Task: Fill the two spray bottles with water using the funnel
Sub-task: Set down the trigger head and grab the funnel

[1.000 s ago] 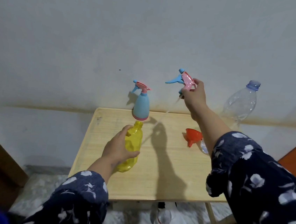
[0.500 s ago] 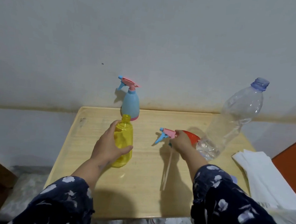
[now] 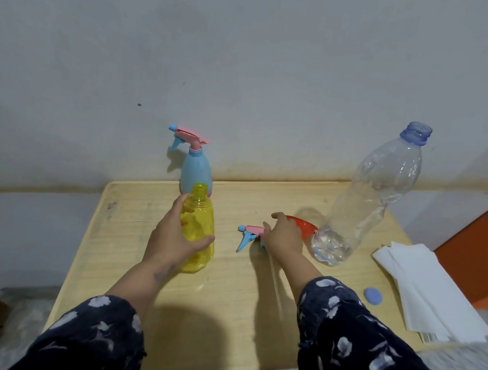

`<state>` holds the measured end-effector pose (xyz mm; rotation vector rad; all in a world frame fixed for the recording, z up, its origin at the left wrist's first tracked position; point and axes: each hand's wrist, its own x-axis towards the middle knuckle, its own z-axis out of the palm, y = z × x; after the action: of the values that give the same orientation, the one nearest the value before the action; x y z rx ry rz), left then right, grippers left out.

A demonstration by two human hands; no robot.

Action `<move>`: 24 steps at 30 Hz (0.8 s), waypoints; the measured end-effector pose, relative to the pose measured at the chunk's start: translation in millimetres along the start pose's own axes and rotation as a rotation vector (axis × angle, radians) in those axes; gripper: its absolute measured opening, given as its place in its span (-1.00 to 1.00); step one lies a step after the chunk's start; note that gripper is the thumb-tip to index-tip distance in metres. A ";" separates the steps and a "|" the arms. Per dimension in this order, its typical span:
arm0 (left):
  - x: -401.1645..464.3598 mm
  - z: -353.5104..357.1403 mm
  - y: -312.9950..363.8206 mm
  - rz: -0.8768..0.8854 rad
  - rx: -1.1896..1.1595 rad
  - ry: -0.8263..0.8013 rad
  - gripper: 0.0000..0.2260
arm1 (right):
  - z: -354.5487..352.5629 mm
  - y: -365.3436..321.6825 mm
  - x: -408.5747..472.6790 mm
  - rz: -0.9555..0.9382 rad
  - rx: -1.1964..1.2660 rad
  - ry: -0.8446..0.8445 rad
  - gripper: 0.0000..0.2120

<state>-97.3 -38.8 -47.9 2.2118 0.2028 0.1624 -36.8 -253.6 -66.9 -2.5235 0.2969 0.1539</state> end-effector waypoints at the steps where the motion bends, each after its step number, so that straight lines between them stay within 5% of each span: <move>1: 0.7 0.9 1.0 0.001 -0.009 -0.001 -0.14 | -4.5 -2.1 -0.1 -0.026 -0.053 0.066 -0.61; 6: 2.5 5.9 1.7 -0.012 0.003 -0.012 -0.10 | -21.3 -6.5 3.7 -0.120 -0.266 0.251 -0.54; 15: 4.8 10.5 -3.7 -0.021 -0.007 -0.011 -0.11 | -3.9 4.9 20.2 0.015 -0.346 0.133 -0.56; 20: 6.8 9.4 -3.5 -0.001 -0.018 -0.008 -0.14 | 3.9 11.2 28.5 -0.160 -0.177 0.200 -0.63; 24: 6.5 12.5 -6.9 -0.021 -0.006 -0.016 -0.12 | 6.4 18.7 33.2 -0.128 -0.127 0.240 -0.56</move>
<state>-89.2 -43.1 -60.7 2.2036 0.2168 0.1332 -9.6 -270.8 -88.1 -2.6801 0.2249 -0.1870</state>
